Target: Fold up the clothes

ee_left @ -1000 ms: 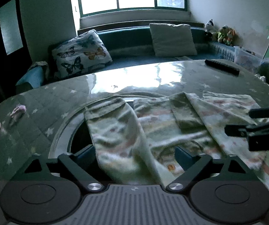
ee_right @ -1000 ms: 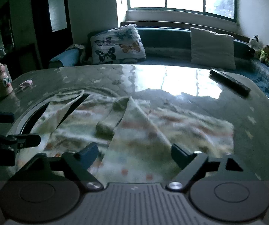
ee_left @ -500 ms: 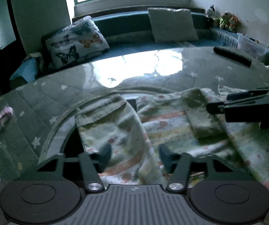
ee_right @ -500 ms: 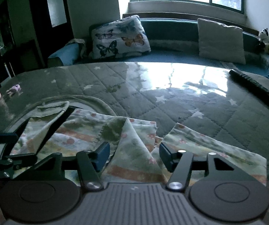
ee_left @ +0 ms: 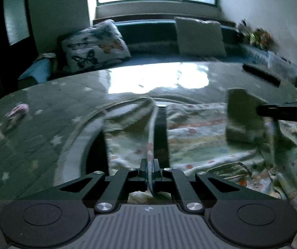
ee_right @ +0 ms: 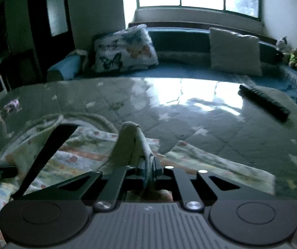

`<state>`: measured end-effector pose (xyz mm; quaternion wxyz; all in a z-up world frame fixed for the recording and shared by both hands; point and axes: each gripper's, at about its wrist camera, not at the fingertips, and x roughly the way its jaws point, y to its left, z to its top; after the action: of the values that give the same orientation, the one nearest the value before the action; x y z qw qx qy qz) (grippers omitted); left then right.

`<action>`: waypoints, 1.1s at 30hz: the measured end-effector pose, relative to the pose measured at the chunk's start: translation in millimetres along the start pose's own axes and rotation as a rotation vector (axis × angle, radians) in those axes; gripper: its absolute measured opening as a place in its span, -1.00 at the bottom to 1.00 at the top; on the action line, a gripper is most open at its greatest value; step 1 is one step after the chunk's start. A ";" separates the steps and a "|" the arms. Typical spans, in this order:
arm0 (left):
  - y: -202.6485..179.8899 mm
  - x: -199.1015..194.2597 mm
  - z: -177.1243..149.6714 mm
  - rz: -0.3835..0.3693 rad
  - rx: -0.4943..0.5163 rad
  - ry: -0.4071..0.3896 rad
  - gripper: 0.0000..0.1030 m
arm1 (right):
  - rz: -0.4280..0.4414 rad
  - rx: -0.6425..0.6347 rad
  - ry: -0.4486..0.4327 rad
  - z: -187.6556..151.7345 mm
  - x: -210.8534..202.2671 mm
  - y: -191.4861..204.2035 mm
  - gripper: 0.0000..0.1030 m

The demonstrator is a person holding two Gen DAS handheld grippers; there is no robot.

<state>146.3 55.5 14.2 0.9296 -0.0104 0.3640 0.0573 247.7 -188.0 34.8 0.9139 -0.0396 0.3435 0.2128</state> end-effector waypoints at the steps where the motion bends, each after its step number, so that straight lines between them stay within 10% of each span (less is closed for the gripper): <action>1: 4.6 -6.7 -2.8 0.005 -0.012 -0.011 -0.93 | -0.007 0.010 -0.015 -0.8 -8.9 -3.3 -0.89; 16: 61.9 -97.0 -75.7 0.069 -0.178 -0.075 -0.97 | -0.231 0.241 -0.188 -76.7 -166.3 -87.9 -0.90; 33: 76.8 -119.3 -111.7 0.115 -0.180 -0.029 -0.91 | -0.458 0.441 -0.090 -188.1 -226.7 -135.8 -0.57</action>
<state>-24.8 113.1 14.7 0.9251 -0.0722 0.3440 0.1434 36.6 -434.1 27.9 0.9388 0.0926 0.3230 -0.0766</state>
